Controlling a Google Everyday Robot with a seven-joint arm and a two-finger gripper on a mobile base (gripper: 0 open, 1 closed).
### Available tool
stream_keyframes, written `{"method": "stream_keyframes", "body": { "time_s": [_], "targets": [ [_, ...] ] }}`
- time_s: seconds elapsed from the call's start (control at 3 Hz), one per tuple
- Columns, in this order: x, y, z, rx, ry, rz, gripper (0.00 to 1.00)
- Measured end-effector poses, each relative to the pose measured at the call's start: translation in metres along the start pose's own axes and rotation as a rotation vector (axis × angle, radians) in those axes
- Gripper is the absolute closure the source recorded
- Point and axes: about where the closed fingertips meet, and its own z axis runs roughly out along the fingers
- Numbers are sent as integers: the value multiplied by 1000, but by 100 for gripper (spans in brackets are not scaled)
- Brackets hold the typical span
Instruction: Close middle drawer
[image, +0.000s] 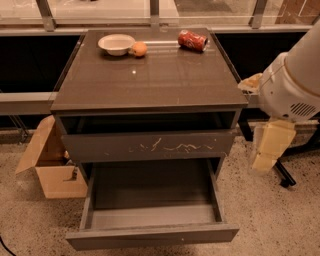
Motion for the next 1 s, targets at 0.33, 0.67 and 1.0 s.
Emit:
{"method": "stream_keyframes", "body": {
  "time_s": [0.33,0.67,1.0],
  "targets": [
    [-3,20,52,-90,-71,-14,0],
    [-3,20,52,-90,-71,-14,0],
    [0,28,64,-86,-44,-29,0]
  ]
}}
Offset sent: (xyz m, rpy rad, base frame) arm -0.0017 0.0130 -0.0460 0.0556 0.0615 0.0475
